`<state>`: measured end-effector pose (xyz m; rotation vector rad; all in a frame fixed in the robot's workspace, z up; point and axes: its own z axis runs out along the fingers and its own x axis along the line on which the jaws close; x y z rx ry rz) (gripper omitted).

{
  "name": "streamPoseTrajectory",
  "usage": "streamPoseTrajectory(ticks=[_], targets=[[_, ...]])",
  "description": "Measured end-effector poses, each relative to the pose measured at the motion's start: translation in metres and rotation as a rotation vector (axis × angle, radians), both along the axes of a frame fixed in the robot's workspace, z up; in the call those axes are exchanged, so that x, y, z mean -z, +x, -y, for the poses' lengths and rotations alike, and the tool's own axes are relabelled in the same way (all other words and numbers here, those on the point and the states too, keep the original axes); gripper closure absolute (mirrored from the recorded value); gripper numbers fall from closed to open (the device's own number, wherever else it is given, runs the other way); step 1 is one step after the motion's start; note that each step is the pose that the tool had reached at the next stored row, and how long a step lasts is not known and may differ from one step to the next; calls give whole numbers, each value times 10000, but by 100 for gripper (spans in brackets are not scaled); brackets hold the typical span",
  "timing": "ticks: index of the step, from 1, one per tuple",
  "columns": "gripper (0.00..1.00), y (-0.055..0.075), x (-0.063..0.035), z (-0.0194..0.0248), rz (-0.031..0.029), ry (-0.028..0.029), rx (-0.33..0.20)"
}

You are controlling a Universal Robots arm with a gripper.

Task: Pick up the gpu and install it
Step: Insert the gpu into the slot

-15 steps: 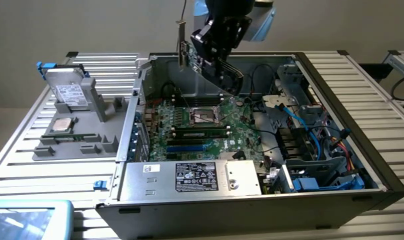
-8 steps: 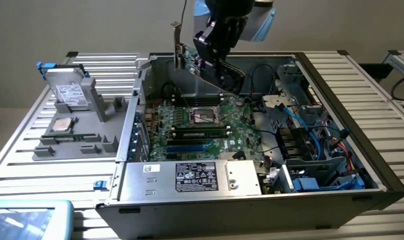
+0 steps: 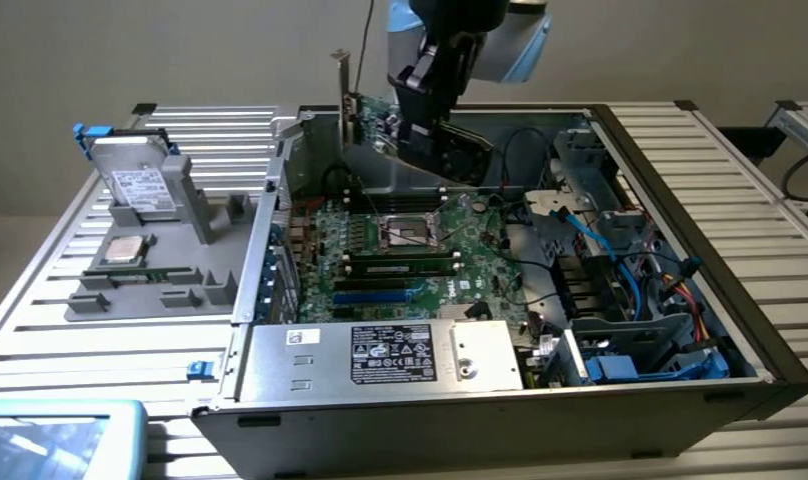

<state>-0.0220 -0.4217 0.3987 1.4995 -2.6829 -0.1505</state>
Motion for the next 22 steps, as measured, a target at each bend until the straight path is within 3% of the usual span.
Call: streamPoseTrajectory(ticks=[22], targets=[[72,0,3,0,0,1,-4001]])
